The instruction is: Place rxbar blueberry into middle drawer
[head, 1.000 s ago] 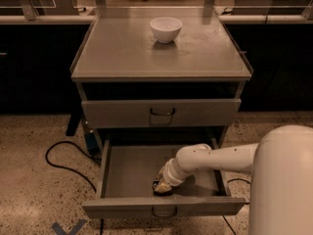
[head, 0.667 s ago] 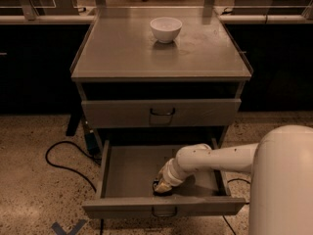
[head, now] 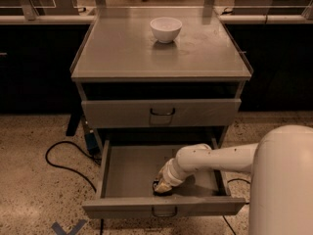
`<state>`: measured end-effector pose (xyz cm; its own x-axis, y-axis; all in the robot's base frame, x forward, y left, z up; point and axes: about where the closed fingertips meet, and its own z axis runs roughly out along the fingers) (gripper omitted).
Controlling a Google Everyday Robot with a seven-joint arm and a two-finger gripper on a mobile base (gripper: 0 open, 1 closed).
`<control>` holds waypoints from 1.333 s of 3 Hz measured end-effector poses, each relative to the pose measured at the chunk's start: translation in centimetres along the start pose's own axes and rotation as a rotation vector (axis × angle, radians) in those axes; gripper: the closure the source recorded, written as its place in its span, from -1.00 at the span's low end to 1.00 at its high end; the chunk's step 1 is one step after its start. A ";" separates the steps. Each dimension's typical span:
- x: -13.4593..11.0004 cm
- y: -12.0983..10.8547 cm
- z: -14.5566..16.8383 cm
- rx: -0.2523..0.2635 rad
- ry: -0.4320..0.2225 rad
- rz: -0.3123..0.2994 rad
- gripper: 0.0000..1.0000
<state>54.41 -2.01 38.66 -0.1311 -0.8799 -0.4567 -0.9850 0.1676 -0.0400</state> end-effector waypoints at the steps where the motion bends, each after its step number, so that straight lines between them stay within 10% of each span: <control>1: 0.0 0.0 0.0 0.000 0.000 0.000 -0.30; 2: 0.0 0.0 0.0 0.000 0.000 0.000 -0.77; 4: 0.0 0.0 0.0 0.000 0.000 0.000 -1.00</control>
Offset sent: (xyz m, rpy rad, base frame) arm 0.0000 0.0000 0.0000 0.0000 0.0000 0.0000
